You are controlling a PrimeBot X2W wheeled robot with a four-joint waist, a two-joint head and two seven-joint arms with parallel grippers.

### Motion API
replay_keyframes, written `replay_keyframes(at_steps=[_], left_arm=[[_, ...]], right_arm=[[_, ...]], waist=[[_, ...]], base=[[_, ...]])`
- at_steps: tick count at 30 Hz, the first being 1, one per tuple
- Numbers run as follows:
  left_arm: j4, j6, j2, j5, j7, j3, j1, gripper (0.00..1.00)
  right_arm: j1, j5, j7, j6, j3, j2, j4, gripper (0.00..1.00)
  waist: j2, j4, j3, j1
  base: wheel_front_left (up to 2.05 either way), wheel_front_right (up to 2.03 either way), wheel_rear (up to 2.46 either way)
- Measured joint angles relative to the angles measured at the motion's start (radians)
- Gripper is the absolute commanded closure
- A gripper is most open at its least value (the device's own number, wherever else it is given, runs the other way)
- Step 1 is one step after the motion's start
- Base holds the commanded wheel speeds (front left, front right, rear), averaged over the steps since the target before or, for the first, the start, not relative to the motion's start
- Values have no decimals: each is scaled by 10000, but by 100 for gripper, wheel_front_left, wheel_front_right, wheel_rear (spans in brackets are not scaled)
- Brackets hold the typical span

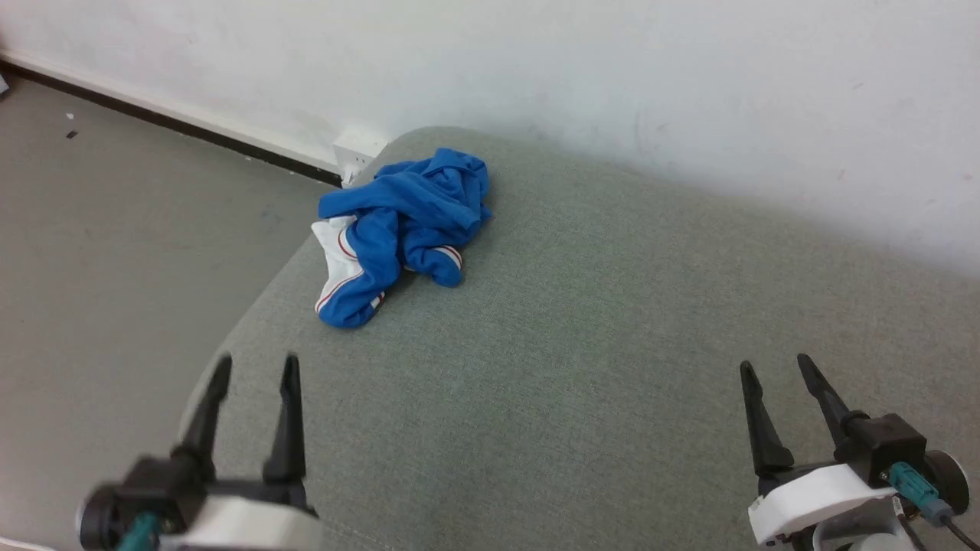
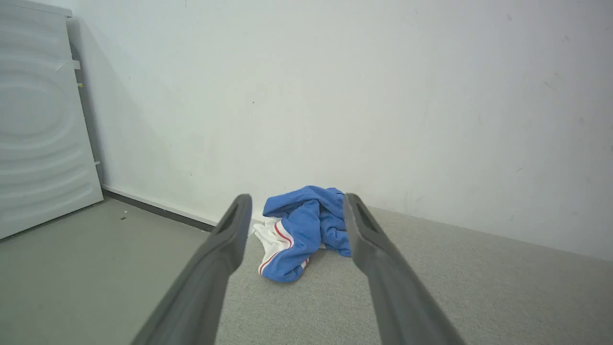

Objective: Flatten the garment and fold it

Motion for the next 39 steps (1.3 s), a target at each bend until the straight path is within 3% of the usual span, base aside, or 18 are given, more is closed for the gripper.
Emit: replay_keyframes(at_steps=[6, 11, 19, 25, 32, 39], left_arm=[[-1126, -376, 932, -267, 1467, -107, -2017, 0], [-855, -606, 1783, -594, 2456, -240, -4084, 0], [1195, -709, 3133, -1651, 3591, -767, -7476, 0], [2982, -713, 4138, -2512, 4286, -1383, -9112, 0], [4888, -713, 4857, -3854, 5173, -2353, -10366, 0], [5800, -717, 5407, -5889, 6911, -3582, -10631, 0]], right_arm=[[-13, -157, -4, 0, -125, 4, -334, 0], [-368, -474, 23, 0, -221, 6, -746, 0], [-938, -1122, 537, 0, -128, 12, -2013, 0], [-1387, -1655, 1062, 0, -90, 19, -3191, 0], [-1542, -2054, 1519, 0, -161, 29, -4056, 0], [-1605, -2288, 1824, 0, -207, 29, -4608, 0]], waist=[[0, 18, 415, 1], [0, -11, 943, 2], [-2, -192, 2026, 3], [-1, -480, 2991, 3], [-2, -964, 4105, 4], [-2, -1574, 5042, 2]], base=[[0, 0, 0], [0, 0, 0], [0, 0, 0], [0, 0, 0], [0, 0, 0], [0, 0, 0]])
